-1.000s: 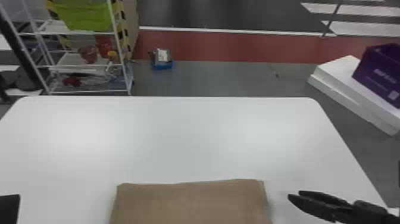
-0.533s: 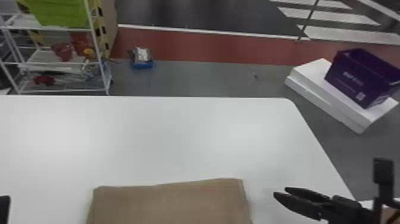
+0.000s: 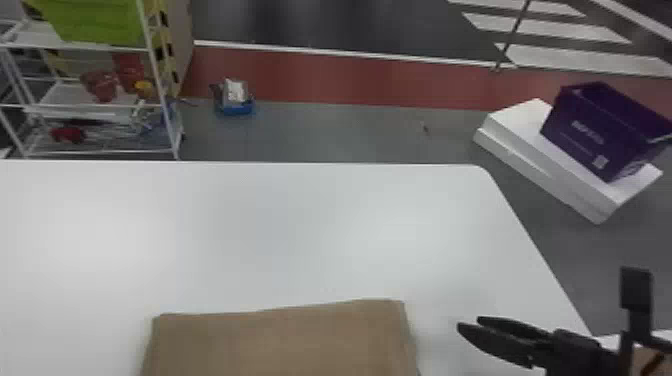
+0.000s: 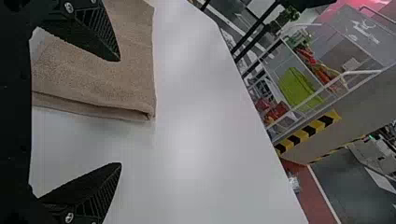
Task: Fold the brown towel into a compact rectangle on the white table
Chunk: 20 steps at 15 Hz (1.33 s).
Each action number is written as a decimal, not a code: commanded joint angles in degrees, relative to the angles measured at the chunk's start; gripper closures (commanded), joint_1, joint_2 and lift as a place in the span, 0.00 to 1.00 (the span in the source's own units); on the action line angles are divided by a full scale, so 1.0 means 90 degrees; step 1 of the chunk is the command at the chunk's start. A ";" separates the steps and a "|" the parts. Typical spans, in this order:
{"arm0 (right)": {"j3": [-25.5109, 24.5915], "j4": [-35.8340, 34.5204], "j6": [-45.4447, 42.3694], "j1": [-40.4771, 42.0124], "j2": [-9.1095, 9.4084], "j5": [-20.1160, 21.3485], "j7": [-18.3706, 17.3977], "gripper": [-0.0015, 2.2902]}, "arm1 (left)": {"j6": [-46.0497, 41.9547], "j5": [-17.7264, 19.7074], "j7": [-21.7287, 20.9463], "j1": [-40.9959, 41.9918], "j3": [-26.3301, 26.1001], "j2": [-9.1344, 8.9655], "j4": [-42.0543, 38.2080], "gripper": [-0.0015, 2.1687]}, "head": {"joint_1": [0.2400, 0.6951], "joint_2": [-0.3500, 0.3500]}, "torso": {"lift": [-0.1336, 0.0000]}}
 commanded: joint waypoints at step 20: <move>0.1997 0.0865 0.2447 -0.1726 -0.0083 0.1200 -0.0035 0.50 | 0.0006 0.0672 -0.0461 -0.0190 0.1370 0.0012 -0.0181 0.17 | 1.00 0.69 | 0.07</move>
